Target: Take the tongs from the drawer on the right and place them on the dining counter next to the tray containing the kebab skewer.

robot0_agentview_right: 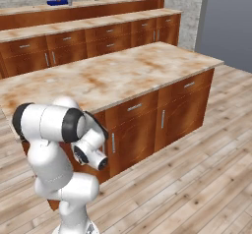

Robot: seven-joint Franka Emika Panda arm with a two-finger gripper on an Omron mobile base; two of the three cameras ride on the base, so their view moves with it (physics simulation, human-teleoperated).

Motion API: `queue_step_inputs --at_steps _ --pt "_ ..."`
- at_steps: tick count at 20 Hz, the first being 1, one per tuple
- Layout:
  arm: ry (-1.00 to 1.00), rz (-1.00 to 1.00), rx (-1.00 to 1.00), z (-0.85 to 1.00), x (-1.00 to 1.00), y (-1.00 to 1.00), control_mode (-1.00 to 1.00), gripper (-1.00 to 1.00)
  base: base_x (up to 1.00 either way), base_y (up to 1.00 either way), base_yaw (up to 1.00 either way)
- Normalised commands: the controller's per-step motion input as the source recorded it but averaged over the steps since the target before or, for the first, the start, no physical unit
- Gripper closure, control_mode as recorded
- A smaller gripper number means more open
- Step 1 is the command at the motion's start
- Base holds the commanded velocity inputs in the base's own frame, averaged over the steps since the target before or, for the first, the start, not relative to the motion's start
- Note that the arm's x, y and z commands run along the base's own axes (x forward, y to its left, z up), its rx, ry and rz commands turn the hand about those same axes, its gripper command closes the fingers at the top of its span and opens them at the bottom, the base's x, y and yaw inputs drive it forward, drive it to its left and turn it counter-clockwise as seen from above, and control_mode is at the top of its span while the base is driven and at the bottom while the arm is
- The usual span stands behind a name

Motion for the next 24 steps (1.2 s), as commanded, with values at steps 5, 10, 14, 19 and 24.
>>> queue_step_inputs --at_steps 5,10,14,19,24 --pt "0.0 -0.06 0.04 -0.32 0.36 0.14 -1.0 -1.0 0.0 0.0 0.0" --pt "0.0 -0.02 0.02 -0.43 0.37 0.0 -1.0 -1.0 0.0 0.0 0.0" --pt "0.0 -0.01 0.0 -0.2 0.44 0.0 -1.0 -1.0 0.0 0.0 0.0" --pt "0.0 -0.01 -0.01 -0.01 0.43 0.05 -1.0 -1.0 0.0 0.0 0.0" --pt "-0.05 0.0 -0.02 -0.05 0.29 0.37 -1.0 -1.0 0.0 0.0 0.0"
